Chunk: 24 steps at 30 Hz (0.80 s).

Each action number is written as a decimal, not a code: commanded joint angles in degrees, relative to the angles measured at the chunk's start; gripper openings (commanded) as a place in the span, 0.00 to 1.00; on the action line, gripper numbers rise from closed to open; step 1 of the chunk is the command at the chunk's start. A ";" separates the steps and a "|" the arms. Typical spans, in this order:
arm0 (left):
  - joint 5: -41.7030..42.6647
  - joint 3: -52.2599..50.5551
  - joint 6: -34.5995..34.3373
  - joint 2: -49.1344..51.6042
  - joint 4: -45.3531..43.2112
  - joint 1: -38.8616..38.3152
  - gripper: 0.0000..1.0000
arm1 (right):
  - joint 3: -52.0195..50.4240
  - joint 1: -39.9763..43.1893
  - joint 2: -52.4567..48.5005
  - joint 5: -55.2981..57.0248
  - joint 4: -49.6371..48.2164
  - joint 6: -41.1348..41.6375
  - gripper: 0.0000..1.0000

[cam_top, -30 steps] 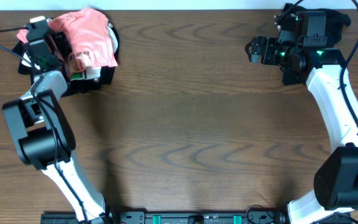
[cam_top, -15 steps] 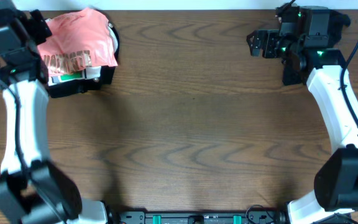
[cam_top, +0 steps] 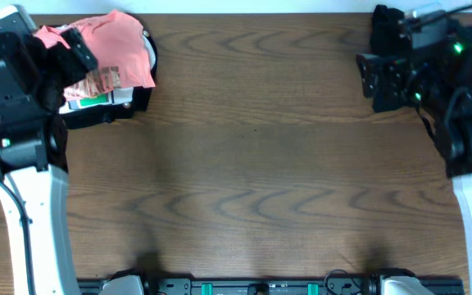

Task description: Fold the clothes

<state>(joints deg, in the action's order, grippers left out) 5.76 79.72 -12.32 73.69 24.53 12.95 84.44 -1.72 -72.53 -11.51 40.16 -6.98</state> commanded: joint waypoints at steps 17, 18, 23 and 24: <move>17.42 0.02 -4.50 -9.53 30.10 -2.49 0.98 | 0.72 -0.59 3.52 5.51 3.50 -1.44 0.99; 17.40 0.02 -4.50 -9.49 31.26 -2.49 0.98 | 0.72 -0.59 3.52 5.51 3.61 -1.44 0.99; 17.29 0.02 -3.82 -9.31 33.79 -2.47 0.98 | 0.72 -0.59 3.52 5.51 5.14 -1.44 0.99; 17.16 0.02 -3.63 -9.40 34.64 -2.47 0.98 | 0.72 -0.59 3.52 5.51 5.81 -1.44 0.99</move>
<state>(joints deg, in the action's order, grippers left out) 22.35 79.59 -16.64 64.29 58.11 10.59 84.44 -1.72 -69.25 -6.52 45.23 -7.81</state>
